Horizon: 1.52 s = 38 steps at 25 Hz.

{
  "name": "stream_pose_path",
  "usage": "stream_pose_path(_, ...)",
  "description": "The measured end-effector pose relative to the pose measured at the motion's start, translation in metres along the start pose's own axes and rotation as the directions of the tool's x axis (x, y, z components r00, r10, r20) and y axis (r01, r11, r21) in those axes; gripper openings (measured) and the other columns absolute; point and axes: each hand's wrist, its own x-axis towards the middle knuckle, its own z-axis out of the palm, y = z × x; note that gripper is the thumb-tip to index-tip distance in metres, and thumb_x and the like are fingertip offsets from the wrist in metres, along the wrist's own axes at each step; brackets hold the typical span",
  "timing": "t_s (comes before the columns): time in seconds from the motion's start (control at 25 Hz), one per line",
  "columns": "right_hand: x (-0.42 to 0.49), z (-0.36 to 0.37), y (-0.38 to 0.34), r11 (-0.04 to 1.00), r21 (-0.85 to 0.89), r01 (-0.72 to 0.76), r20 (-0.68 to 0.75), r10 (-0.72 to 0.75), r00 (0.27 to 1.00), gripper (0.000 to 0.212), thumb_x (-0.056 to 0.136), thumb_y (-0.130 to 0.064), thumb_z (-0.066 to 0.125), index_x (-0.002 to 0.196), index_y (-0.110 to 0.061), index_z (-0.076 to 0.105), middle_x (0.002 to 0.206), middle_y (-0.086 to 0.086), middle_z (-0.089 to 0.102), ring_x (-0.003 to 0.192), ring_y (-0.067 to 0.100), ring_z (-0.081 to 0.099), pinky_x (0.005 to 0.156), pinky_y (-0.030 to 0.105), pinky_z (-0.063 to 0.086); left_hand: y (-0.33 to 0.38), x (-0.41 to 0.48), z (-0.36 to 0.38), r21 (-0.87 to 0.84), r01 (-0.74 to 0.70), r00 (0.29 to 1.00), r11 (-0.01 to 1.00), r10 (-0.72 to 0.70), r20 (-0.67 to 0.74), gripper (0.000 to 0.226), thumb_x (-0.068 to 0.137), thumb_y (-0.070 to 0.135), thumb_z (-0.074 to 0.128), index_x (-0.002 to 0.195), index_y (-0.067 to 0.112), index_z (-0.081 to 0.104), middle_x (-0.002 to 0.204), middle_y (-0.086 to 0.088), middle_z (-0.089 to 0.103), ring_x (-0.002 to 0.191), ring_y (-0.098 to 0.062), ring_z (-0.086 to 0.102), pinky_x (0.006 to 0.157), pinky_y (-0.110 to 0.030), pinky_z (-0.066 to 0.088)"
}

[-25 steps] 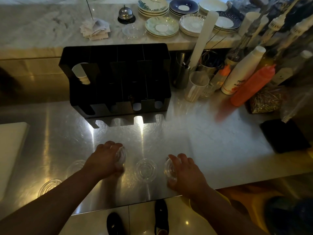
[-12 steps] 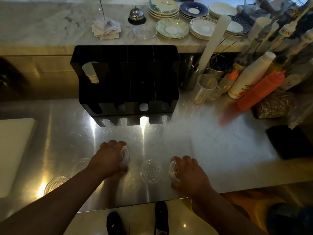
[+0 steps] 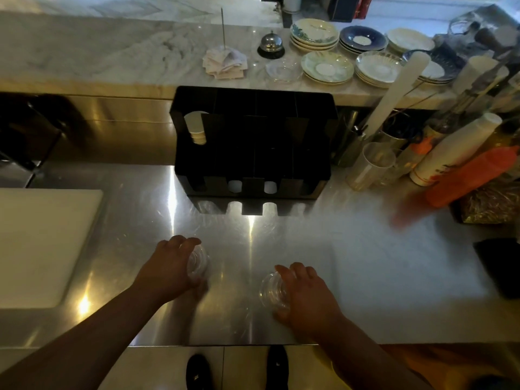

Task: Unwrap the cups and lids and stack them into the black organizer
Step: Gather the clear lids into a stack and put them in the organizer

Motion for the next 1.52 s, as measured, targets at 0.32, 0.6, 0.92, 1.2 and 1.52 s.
stream_pose_path(0.32,0.006,0.003,-0.019,1.000,0.011,0.003,0.038,-0.004,0.999,0.093,0.072,-0.060,0.067,0.151,-0.034,0.024,0.141,0.002,0.040,0.120,0.022,0.042,0.096,0.036,0.045,-0.037,-0.018,0.001,0.000,0.083,0.996,0.997,-0.083,0.035,0.094,0.061,0.054,0.083,0.143,0.032,0.045,0.139,-0.004,0.051,0.119,-0.030,0.048,0.096,-0.042,0.049)
stream_pose_path(0.6,0.006,0.011,-0.023,1.000,0.017,-0.003,0.059,0.002,0.998,0.094,0.069,-0.059,0.068,0.149,-0.036,0.024,0.138,0.001,0.039,0.116,0.021,0.044,0.092,0.034,0.048,-0.038,-0.019,0.009,-0.010,0.085,0.994,0.996,-0.084,0.071,0.101,0.054,0.064,0.082,0.142,0.032,0.044,0.138,-0.005,0.051,0.119,-0.030,0.050,0.098,-0.043,0.049)
stream_pose_path(0.92,0.008,0.015,-0.018,0.999,0.034,0.000,0.088,-0.003,0.996,0.097,0.066,-0.054,0.073,0.148,-0.037,0.024,0.138,0.001,0.037,0.116,0.021,0.044,0.088,0.034,0.049,-0.034,-0.020,0.013,0.002,0.040,0.995,0.999,-0.040,0.097,0.098,0.062,0.063,0.082,0.145,0.029,0.043,0.140,-0.005,0.051,0.121,-0.029,0.051,0.101,-0.042,0.047)
stream_pose_path(1.2,0.008,0.016,-0.016,0.999,0.031,0.017,0.096,-0.020,0.995,0.096,0.065,-0.057,0.068,0.147,-0.035,0.025,0.140,0.001,0.037,0.116,0.024,0.045,0.087,0.037,0.051,-0.029,-0.023,0.011,-0.009,0.047,0.994,0.999,-0.046,0.103,0.106,0.059,0.065,0.084,0.148,0.029,0.040,0.146,-0.004,0.045,0.124,-0.032,0.048,0.100,-0.044,0.048)
stream_pose_path(1.52,0.009,0.016,-0.019,0.999,-0.018,0.028,0.109,-0.026,0.994,0.097,0.073,-0.053,0.070,0.153,-0.034,0.020,0.148,0.002,0.033,0.122,0.025,0.041,0.095,0.039,0.047,-0.028,-0.020,0.011,0.019,0.033,0.992,0.999,-0.035,0.124,0.100,0.065,0.054,0.084,0.150,0.036,0.036,0.147,-0.002,0.043,0.124,-0.032,0.046,0.095,-0.041,0.050)
